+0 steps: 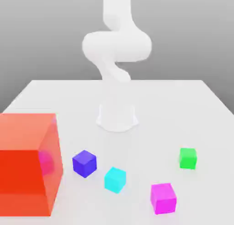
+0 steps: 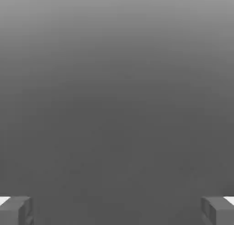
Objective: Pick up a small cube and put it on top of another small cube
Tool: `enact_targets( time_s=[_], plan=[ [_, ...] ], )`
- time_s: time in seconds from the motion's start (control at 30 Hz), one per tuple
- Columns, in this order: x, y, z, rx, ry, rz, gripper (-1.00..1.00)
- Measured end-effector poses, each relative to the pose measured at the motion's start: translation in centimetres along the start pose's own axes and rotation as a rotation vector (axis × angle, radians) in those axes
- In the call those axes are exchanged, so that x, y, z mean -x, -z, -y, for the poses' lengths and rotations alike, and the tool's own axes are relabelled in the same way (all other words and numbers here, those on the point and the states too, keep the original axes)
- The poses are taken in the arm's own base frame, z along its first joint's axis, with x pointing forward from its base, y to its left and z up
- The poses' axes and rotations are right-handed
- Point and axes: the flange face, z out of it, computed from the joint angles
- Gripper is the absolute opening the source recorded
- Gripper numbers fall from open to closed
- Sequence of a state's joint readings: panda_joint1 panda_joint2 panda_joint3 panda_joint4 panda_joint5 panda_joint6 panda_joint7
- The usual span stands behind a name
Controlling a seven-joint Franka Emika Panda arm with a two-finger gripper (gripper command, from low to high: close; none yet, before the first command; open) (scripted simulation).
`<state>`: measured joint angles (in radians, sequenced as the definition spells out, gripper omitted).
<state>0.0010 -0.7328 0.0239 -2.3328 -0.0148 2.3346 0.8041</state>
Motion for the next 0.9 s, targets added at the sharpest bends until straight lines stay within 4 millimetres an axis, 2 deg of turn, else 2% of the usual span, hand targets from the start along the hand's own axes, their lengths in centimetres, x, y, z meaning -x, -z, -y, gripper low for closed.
enact_targets(
  time_s=[0.1, 0.23, 0.37, 0.47, 0.57, 0.6, 0.63, 0.73, 0.9],
  plan=[
    [2.0, -7.7, -1.4, 0.091, -0.026, 0.079, 0.0],
    [5.3, -16.6, -5.3, 0.213, -0.091, 0.177, 0.0],
    [8.6, -23.7, -12.1, 0.348, -0.208, 0.254, 0.0],
    [12.1, -27.8, -18.3, 0.459, -0.312, 0.312, 0.0],
    [16.9, -30.7, -25.3, 0.585, -0.433, 0.375, 0.0],
    [18.2, -31.1, -28.8, 0.632, -0.498, 0.381, 0.0],
    [18.8, -31.0, -31.3, 0.655, -0.549, 0.373, 0.0],
    [19.5, -30.6, -34.4, 0.666, -0.643, 0.342, 0.0],
    [21.1, -33.0, -36.3, 0.67, -0.661, 0.336, 0.0]
  ],
)
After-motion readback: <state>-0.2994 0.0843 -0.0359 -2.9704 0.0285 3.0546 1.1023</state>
